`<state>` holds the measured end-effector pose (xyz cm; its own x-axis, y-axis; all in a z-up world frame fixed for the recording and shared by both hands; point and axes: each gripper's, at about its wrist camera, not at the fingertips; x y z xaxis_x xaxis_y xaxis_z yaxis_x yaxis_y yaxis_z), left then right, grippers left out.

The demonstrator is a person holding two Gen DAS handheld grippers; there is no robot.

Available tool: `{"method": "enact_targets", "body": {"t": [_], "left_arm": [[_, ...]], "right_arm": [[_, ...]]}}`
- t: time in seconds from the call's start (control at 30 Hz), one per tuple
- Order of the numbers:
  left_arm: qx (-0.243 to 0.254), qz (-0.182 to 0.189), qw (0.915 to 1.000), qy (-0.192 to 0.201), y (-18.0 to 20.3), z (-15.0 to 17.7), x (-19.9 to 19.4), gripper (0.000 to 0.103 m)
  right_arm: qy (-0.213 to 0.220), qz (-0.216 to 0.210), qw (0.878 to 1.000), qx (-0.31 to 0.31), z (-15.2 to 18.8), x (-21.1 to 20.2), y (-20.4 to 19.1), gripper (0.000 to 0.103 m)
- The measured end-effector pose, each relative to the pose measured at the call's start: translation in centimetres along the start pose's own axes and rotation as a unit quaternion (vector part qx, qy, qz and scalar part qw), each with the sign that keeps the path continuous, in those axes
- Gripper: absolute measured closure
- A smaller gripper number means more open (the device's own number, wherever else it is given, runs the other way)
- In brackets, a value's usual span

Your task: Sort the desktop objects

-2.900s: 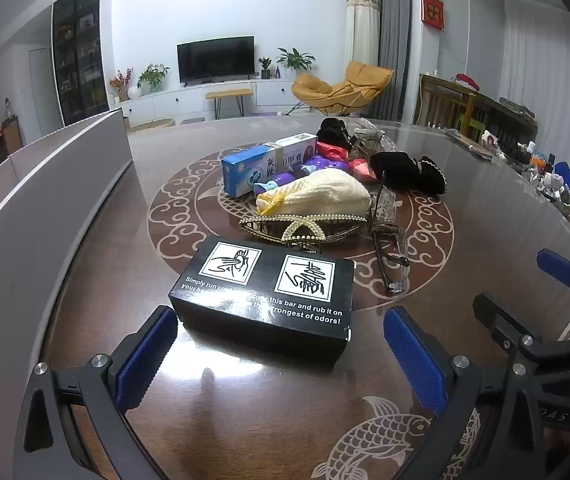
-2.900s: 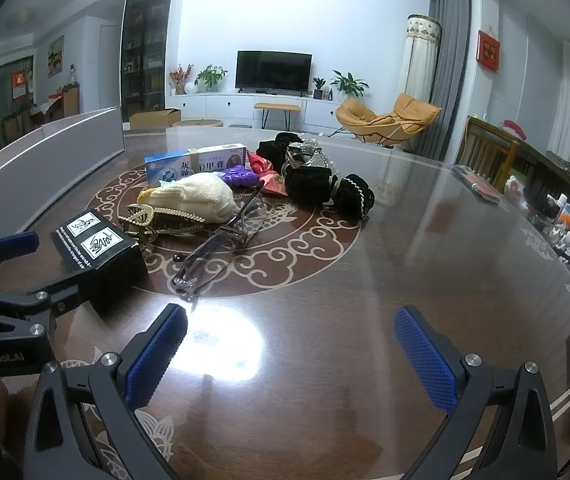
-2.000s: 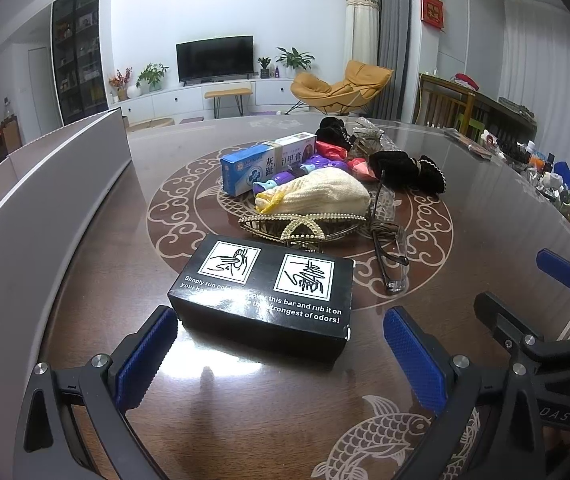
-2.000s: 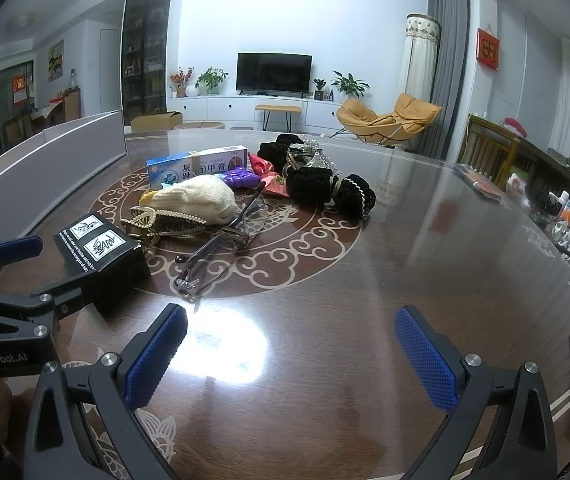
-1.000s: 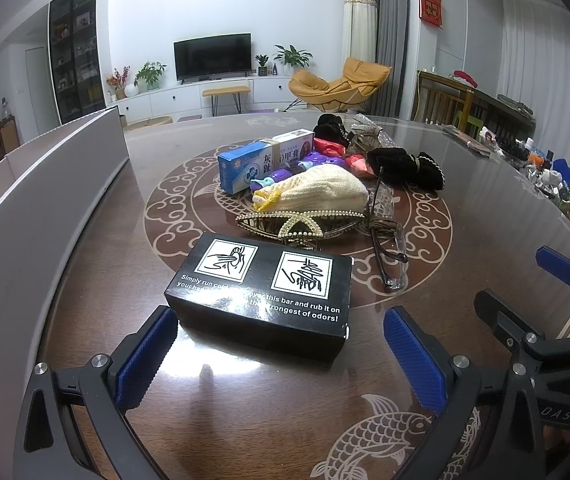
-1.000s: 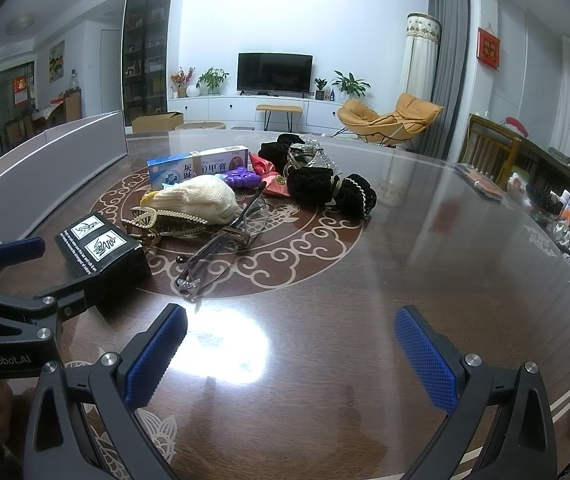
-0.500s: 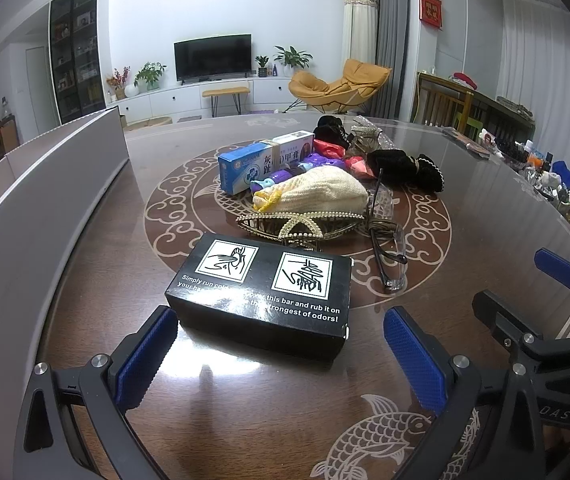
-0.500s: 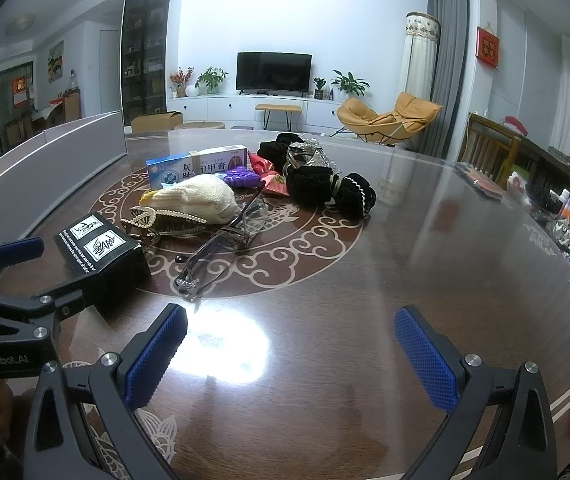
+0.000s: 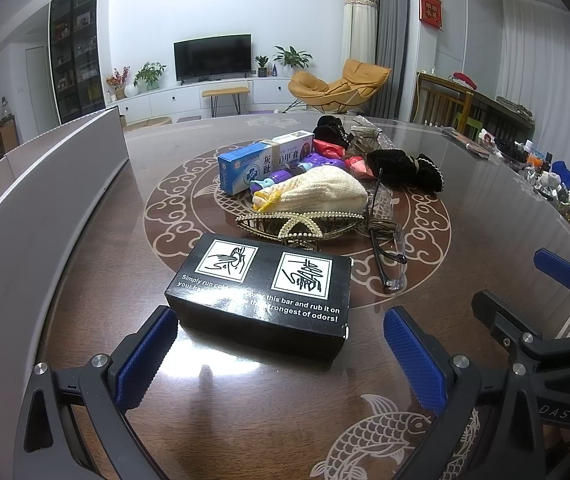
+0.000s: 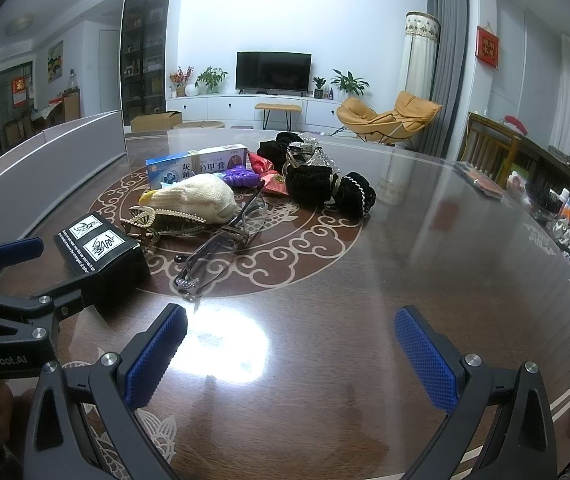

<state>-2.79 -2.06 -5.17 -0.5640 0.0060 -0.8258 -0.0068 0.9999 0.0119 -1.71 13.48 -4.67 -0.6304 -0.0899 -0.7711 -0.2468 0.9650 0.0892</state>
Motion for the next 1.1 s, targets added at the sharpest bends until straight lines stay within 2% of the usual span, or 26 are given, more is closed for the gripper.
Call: {"method": "enact_targets", "body": {"t": [1.1], "left_arm": [[-0.001, 0.000, 1.0000, 0.000, -0.07, 0.03, 0.00, 0.000]], "right_arm": [[-0.004, 0.000, 1.000, 0.000, 0.31, -0.07, 0.21, 0.000]]}}
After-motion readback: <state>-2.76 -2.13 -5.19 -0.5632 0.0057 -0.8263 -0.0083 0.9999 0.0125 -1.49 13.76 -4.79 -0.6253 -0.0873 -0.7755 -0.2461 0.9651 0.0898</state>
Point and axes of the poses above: each gripper's, at about its wrist camera, not at the fingertips, and x roughly the way its jaws point, y to its right, z to its underside, and after that the axes turned 14 degrees about -y, right-handed
